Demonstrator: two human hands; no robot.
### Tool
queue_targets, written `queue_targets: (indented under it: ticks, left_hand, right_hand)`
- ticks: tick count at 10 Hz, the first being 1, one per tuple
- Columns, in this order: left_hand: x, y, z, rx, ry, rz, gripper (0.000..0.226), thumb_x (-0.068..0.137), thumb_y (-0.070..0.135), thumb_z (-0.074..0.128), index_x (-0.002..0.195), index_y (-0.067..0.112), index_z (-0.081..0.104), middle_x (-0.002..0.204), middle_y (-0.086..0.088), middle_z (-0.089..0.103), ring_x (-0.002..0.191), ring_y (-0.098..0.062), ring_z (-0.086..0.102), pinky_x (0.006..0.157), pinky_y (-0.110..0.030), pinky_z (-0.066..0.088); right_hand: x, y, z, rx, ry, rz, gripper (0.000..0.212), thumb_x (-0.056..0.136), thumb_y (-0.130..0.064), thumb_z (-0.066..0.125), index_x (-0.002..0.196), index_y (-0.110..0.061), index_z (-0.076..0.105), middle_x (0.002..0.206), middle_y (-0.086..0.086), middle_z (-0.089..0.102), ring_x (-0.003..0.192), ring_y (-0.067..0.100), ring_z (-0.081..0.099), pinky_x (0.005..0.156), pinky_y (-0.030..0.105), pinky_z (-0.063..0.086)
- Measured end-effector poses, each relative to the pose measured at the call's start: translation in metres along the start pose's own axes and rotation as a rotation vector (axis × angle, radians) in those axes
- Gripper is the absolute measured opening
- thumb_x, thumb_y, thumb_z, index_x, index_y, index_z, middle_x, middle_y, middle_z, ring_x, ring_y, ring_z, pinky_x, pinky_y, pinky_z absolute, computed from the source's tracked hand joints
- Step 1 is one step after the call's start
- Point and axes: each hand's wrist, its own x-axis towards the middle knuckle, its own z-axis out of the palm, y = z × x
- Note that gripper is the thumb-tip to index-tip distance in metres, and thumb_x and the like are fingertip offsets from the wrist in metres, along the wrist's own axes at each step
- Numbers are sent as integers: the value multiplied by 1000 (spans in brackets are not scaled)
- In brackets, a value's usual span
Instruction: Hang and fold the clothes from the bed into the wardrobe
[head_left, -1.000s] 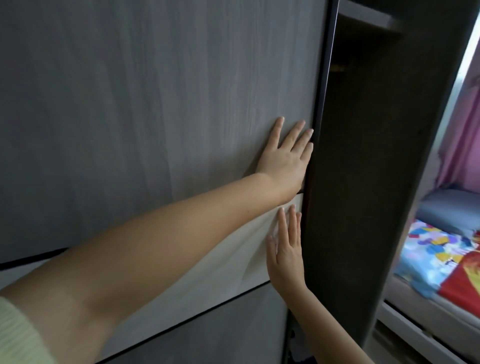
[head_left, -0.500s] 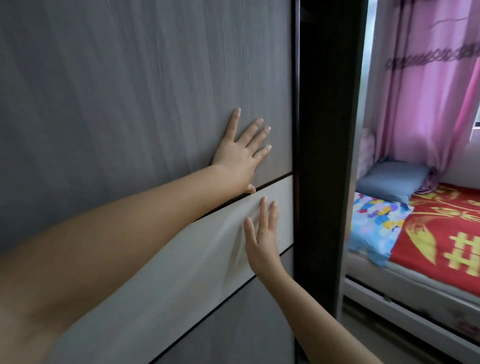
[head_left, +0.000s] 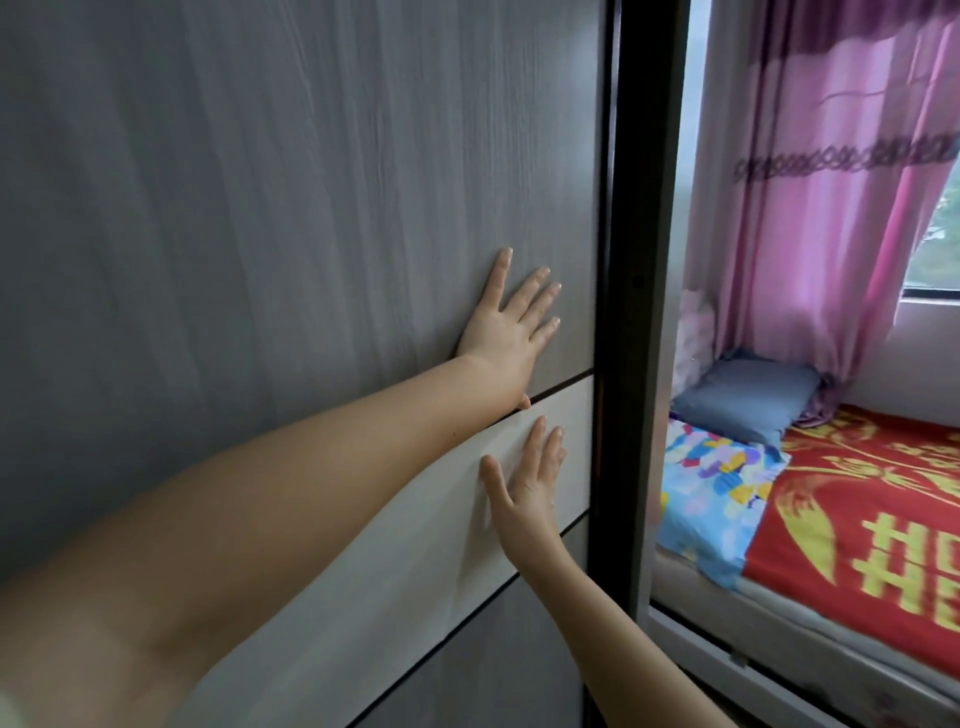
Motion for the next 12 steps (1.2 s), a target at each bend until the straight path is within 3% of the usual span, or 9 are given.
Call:
queue_targets:
  ticks: [1, 3, 5, 6, 10, 11, 12]
  left_hand:
    - [18, 9, -1, -6, -9, 1, 94, 87, 72, 33, 152, 19, -7, 157, -15, -21, 142, -35, -24, 101, -69, -18]
    - [51, 21, -5, -12, -11, -1, 91, 89, 70, 33, 152, 18, -7, 157, -15, -20, 143, -35, -22, 102, -69, -15]
    - [74, 28, -9, 3, -27, -4, 90, 89, 69, 32, 152, 19, -7, 157, -15, -20, 143, -34, -21, 104, -69, -12]
    - [81, 31, -11, 13, -37, -10, 90, 89, 70, 31, 152, 19, -7, 157, -15, -20, 143, -35, -21, 105, -69, -12]
    - [93, 41, -10, 33, -66, 5, 91, 88, 71, 34, 152, 21, -7, 157, -15, -21, 143, -34, -22, 104, -70, -12]
    - [91, 29, -14, -78, 18, 38, 81, 91, 62, 39, 152, 18, 11, 159, -16, -8, 146, -32, -11, 104, -69, -12]
    - [58, 57, -2, -468, 153, 108, 53, 96, 36, 42, 145, 15, 36, 158, -14, 15, 148, -23, 8, 111, -62, -8]
  right_hand:
    - [14, 12, -8, -5, 6, -6, 86, 78, -74, 32, 137, -46, -25, 152, -9, -35, 135, 5, -35, 113, 47, -10]
    - [42, 28, -27, 17, 28, -19, 89, 80, -70, 33, 146, -38, -18, 154, -8, -32, 135, 3, -32, 113, 46, -11]
    - [60, 33, -44, -1, 39, -31, 89, 83, -67, 33, 150, -32, -14, 156, -4, -28, 142, 11, -28, 112, 37, -9]
    - [66, 37, -49, -8, 40, -38, 81, 94, -55, 38, 151, -30, -13, 157, -3, -27, 143, 13, -27, 109, 33, -9]
    - [73, 41, -64, -18, -35, -5, 81, 97, -49, 41, 150, -30, -17, 155, -2, -31, 142, 19, -28, 115, 43, -8]
    - [73, 32, -77, -4, -143, 13, 79, 98, -45, 43, 151, -28, -13, 157, -1, -27, 145, 17, -22, 119, 37, -4]
    - [55, 39, -107, -26, -195, -18, 70, 99, -38, 45, 154, -25, 4, 162, 0, -3, 147, 10, -3, 117, 24, 3]
